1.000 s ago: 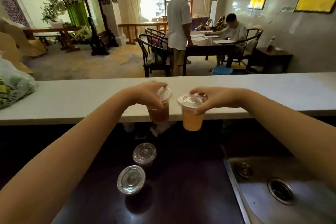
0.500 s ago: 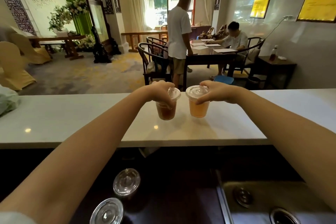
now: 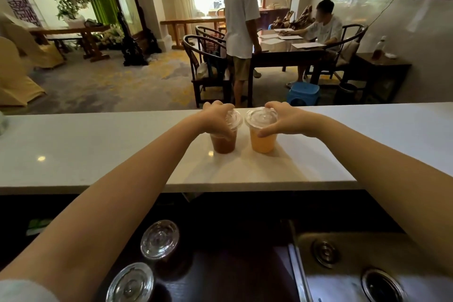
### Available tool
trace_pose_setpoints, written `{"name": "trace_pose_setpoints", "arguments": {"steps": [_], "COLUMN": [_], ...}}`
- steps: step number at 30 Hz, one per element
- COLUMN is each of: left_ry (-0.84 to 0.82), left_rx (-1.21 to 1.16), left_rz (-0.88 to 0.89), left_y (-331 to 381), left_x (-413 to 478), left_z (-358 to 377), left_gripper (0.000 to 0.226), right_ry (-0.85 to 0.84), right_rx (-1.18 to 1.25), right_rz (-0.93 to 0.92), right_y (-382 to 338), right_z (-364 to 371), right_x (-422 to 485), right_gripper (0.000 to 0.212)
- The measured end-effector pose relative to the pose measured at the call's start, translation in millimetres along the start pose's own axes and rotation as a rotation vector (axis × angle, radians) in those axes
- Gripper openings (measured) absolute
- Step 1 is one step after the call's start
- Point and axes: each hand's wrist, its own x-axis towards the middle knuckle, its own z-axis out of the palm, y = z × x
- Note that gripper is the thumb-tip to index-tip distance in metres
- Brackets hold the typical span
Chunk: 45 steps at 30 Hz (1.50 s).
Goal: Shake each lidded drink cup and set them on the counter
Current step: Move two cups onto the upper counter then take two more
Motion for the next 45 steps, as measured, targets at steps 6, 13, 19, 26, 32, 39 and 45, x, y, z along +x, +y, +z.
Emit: {"name": "trace_pose_setpoints", "arguments": {"steps": [6, 13, 19, 26, 32, 39, 45], "left_ry": [-0.018, -0.087, -0.207, -0.204, -0.279, -0.348, -0.346], "left_rx": [0.047, 0.094, 0.103, 0.193, 0.077, 0.0, -0.02], "left_rz": [-0.019, -0.039, -0.024, -0.005, -0.122, -0.275, -0.354], "left_y": [0, 6, 8, -2, -21, -66, -114], "left_x": [0, -4, -18, -52, -103, -165, -217], "left_z": [-1, -6, -27, -67, -98, -109, -83], "left_gripper": [0.087, 0.103, 0.101, 0.069, 0.058, 0.064, 0.059], "right_ry": [0.01, -0.047, -0.14, -0.165, -0.274, -0.51, -0.671], "right_rx": [-0.034, -0.067, -0.264, -0.399, -0.374, -0.319, -0.302], "right_rz": [-0.016, 0.006, 0.062, -0.088, -0.205, -0.181, -0.205], "right_y": [-4, -8, -27, -80, -137, -191, -218], "right_z": [3, -3, -18, -40, -29, 14, 77], "right_x": [0, -3, -9, -34, -52, -53, -61], "right_gripper": [0.093, 0.099, 0.106, 0.078, 0.047, 0.047, 0.048]}}
